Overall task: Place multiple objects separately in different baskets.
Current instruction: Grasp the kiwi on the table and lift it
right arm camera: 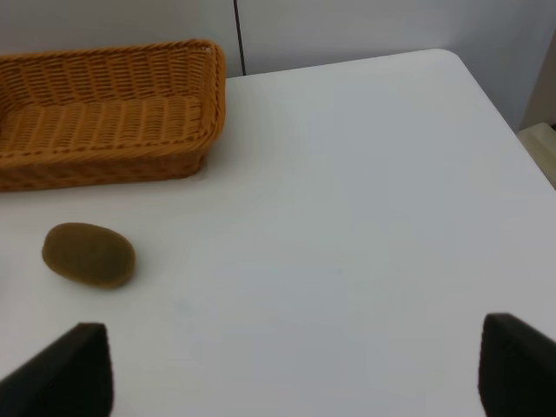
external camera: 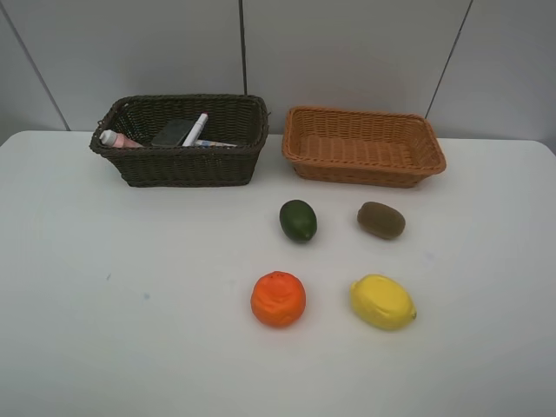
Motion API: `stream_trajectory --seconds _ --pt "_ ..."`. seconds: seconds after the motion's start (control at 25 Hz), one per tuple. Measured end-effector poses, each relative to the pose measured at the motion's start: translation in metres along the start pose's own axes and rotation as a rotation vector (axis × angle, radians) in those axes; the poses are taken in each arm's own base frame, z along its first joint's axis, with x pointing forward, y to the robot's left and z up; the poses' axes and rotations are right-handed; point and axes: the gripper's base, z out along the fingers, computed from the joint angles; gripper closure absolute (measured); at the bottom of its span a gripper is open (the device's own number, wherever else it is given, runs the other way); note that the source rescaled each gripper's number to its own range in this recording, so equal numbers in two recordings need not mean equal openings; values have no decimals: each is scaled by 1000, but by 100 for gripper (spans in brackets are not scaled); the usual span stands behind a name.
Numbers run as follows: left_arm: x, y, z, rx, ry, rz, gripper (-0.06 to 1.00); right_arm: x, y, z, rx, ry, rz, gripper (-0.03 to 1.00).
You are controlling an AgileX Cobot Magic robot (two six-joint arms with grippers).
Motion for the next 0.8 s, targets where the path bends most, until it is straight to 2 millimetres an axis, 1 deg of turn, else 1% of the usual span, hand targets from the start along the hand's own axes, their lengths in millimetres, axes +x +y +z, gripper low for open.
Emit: stream_trajectory --seconds 0.36,0.48,0.6,0.64,0.76,0.8 --pt "0 0 0 0 0 0 0 0 0 0 3 1 -2 -2" --pt "0 0 0 0 0 0 0 -6 0 7 4 47 -5 -2" --pt "0 0 0 0 0 0 0 -23 1 22 13 102 -15 -2" --pt "0 0 0 0 0 0 0 -31 1 30 21 129 -14 -2" --pt "0 0 0 0 0 0 0 -50 0 62 54 261 -12 -2" --pt "0 0 0 0 0 0 0 -56 1 77 61 323 -18 -2"
